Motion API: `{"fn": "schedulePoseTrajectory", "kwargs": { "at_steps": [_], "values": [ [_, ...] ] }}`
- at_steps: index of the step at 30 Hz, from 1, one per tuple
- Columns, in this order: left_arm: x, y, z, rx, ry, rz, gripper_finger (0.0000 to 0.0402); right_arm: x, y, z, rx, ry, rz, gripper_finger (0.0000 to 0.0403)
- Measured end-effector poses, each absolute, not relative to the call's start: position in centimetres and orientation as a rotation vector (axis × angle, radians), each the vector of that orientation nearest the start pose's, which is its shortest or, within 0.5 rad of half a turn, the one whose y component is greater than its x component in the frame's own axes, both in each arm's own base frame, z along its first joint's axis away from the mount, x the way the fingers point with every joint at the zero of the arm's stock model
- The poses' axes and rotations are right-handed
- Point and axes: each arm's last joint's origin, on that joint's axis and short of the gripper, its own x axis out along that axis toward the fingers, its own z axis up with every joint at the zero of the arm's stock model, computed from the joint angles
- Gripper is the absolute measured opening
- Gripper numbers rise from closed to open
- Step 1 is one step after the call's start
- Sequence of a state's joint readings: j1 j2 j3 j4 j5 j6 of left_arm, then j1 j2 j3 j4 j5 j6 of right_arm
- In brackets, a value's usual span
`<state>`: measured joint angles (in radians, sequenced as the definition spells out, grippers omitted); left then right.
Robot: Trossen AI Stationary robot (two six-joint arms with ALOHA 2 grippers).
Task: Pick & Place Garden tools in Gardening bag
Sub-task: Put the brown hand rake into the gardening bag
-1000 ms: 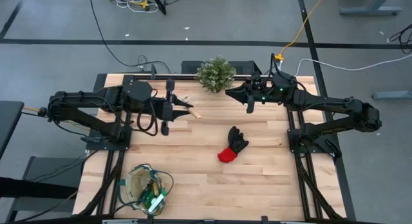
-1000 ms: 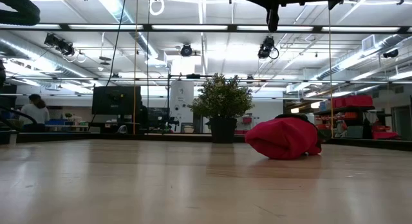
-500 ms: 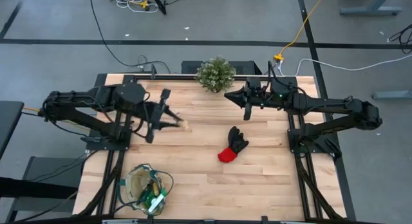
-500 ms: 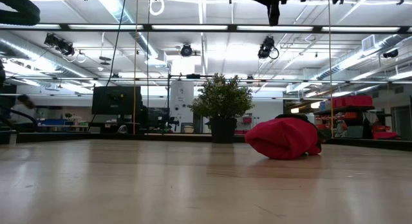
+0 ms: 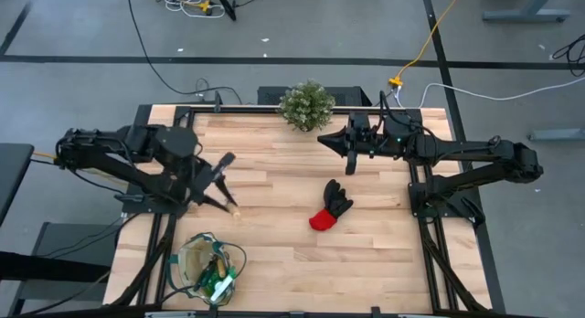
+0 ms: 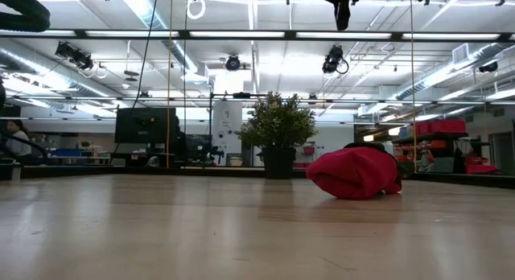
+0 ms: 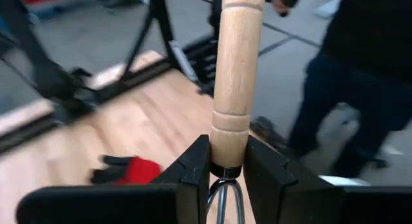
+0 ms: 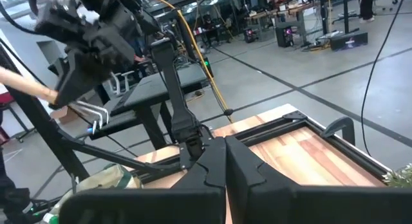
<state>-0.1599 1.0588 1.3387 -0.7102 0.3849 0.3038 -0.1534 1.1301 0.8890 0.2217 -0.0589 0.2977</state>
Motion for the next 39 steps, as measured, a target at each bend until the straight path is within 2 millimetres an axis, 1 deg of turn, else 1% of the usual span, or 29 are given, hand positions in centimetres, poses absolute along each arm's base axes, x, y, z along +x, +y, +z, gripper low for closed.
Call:
{"fn": "schedulePoseTrajectory", "kwargs": {
  "at_steps": [10, 17, 20, 25, 31, 35, 39],
  "values": [
    [19.0, -7.0, 37.6, 0.130, 0.488, -0.836, 0.0079, 25.4, -3.6, 34.0, 0.318, 0.007, -0.093, 0.0000],
    [18.5, -9.4, 35.6, 0.107, 0.517, -0.987, 0.0079, 25.4, -3.6, 33.9, 0.333, 0.016, -0.094, 0.0000],
    [18.1, -10.4, 34.1, 0.105, 0.555, -1.041, 0.0080, 25.4, -3.6, 33.8, 0.333, 0.020, -0.095, 0.0000],
    [17.7, -12.0, 31.8, 0.115, 0.547, -1.139, 0.0081, 25.4, -3.6, 33.8, 0.331, 0.020, -0.095, 0.0000],
    [17.4, -12.4, 29.0, 0.184, 0.567, -1.180, 0.0082, 25.4, -3.6, 33.8, 0.333, 0.021, -0.095, 0.0000],
    [17.1, -12.6, 27.6, 0.231, 0.563, -1.202, 0.0084, 25.5, -3.7, 33.6, 0.335, 0.024, -0.121, 0.0000],
    [17.0, -12.7, 26.7, 0.279, 0.559, -1.209, 0.0085, 25.6, -3.7, 33.5, 0.335, 0.029, -0.122, 0.0000]
  ]
}}
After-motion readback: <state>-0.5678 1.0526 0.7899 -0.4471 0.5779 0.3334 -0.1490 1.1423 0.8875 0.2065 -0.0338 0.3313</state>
